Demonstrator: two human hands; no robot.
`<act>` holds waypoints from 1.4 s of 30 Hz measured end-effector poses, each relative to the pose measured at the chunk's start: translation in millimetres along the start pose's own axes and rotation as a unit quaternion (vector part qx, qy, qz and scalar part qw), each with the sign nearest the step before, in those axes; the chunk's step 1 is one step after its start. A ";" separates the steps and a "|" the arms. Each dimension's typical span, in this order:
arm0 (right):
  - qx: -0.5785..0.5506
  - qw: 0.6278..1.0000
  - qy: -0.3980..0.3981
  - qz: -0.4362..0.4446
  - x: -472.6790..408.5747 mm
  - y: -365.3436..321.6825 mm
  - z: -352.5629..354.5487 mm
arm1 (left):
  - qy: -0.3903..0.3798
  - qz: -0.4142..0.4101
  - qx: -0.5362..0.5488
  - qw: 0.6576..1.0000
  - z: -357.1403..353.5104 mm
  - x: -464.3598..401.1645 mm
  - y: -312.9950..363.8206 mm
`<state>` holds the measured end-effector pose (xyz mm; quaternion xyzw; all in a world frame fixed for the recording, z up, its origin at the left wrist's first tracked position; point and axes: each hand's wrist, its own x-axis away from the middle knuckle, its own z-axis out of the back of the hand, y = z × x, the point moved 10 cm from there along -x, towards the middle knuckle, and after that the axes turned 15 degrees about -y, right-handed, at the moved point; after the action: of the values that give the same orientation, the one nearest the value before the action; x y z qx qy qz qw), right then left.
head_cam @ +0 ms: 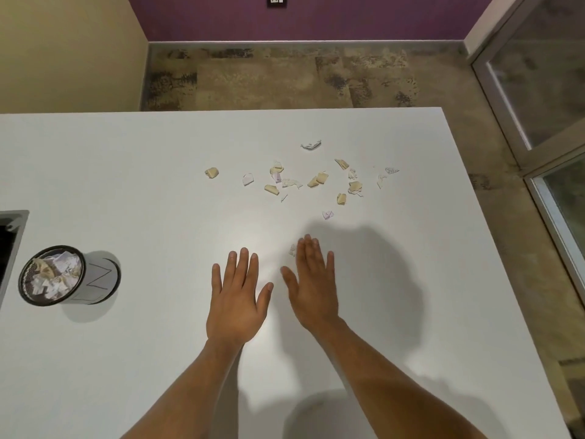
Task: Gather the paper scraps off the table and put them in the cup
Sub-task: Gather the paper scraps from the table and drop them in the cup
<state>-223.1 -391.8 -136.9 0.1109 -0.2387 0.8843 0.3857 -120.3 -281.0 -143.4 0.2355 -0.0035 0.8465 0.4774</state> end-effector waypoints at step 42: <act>0.060 0.991 0.049 -0.106 4.7 169.5 51.4 | 0.025 -0.067 0.042 0.997 82.7 -169.1 12.1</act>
<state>-350.2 -514.7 -147.9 0.1149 -0.1532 0.8556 0.4809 -24.1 -443.1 -135.2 0.2342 0.0596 0.8177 0.5224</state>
